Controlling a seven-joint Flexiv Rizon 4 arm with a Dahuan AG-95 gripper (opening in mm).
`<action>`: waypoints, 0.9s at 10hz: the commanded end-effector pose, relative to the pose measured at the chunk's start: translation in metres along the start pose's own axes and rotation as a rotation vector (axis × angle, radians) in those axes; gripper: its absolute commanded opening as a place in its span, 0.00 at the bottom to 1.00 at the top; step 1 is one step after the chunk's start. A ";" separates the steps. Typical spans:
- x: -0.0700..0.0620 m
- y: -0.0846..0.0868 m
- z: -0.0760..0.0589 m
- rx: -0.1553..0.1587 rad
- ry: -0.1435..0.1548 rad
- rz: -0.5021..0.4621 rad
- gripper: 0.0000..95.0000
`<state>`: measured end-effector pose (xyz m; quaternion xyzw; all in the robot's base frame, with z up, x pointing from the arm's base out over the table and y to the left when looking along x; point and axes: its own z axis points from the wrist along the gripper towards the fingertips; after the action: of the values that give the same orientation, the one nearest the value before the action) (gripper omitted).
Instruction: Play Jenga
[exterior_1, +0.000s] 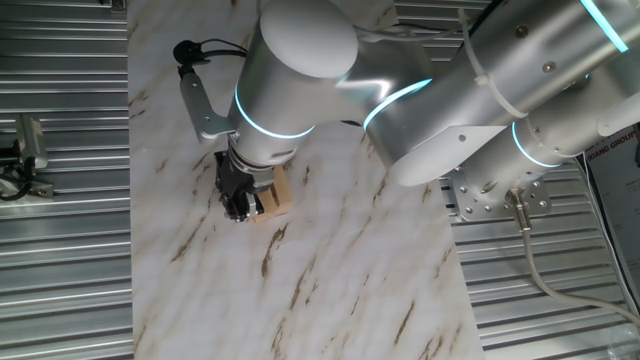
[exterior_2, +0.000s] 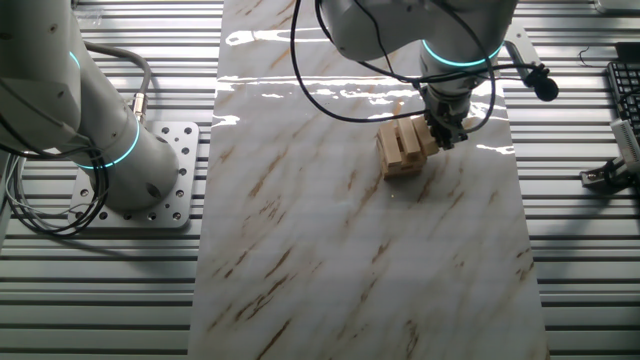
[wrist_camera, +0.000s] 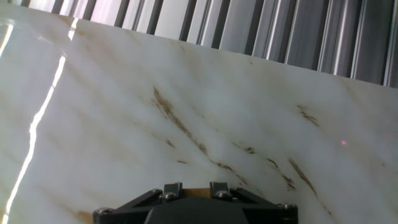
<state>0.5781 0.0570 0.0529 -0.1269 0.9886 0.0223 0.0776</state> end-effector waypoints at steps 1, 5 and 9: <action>0.000 0.000 0.000 0.000 -0.002 0.000 0.00; 0.000 0.000 0.000 -0.002 -0.016 0.002 0.00; 0.000 0.000 0.000 -0.004 -0.037 0.004 0.00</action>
<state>0.5771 0.0568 0.0528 -0.1250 0.9872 0.0268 0.0956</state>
